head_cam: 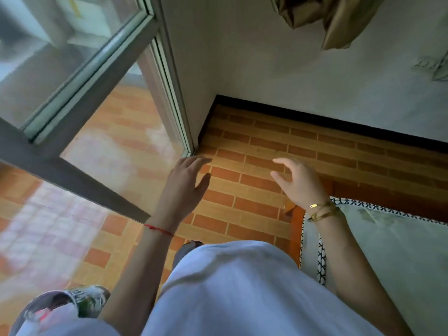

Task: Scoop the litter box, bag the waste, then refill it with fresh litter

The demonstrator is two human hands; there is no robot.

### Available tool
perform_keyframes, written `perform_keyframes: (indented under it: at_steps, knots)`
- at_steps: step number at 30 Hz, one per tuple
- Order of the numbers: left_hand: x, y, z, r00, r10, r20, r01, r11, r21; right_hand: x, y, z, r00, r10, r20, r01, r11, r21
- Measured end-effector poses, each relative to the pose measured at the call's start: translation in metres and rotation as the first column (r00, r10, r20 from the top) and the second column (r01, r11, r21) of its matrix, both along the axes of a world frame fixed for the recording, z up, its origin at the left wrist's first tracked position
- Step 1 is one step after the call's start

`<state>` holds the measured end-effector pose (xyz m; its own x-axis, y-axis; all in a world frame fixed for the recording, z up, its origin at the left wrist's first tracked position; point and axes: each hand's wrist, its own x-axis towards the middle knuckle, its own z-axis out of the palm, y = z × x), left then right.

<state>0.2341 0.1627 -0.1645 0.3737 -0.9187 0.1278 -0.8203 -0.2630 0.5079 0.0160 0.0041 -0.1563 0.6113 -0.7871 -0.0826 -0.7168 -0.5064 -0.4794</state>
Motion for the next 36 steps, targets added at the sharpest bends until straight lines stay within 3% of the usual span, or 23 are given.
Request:
perform_keyframes:
  at_steps: [18,27,36]
  knots:
    - [0.026,-0.28,-0.032,0.951,-0.309,0.013,0.307,0.949,0.074,-0.025,-0.201,-0.032,0.958,-0.283,-0.048,0.285,0.958,0.042]
    - [0.047,-0.466,-0.01,0.873,-0.488,0.025,0.487,0.873,0.029,-0.006,-0.344,-0.009,0.896,-0.443,-0.032,0.443,0.896,0.009]
    - [0.018,-0.604,0.001,0.778,-0.629,0.002,0.628,0.777,0.039,-0.034,-0.429,-0.019,0.792,-0.609,0.037,0.608,0.793,0.043]
